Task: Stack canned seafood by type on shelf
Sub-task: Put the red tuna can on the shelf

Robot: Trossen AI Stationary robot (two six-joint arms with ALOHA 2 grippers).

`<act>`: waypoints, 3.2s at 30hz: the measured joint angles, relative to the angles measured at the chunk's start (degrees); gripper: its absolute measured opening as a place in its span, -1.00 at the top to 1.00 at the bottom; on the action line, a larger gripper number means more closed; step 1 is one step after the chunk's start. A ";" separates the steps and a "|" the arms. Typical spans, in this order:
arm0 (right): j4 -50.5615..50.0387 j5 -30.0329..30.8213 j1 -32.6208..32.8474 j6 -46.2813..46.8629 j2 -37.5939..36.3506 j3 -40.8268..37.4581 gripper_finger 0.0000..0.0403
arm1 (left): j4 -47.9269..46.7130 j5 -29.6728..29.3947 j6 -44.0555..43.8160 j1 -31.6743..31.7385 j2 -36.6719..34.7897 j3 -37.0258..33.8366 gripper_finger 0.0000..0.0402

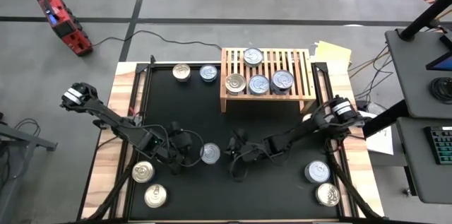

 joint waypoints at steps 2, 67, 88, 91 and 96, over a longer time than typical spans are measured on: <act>-0.34 0.01 -0.44 0.00 1.41 0.28 0.95 | 0.04 -0.22 -0.16 0.12 0.00 0.02 1.00; 1.59 1.99 0.43 -9.66 7.01 2.07 0.95 | 45.15 4.81 -31.72 1.12 -0.64 -19.87 -0.03; -0.49 3.98 2.30 -10.94 7.90 -0.06 0.96 | 52.60 5.22 -35.72 1.12 7.15 -19.80 -0.04; 0.03 3.75 2.41 -11.06 7.73 -0.01 0.96 | 53.02 5.22 -35.74 1.12 7.13 -19.80 -0.06; 0.31 4.21 2.30 -11.10 7.73 -0.21 0.96 | 53.48 3.12 -32.50 1.08 7.13 -19.80 -0.10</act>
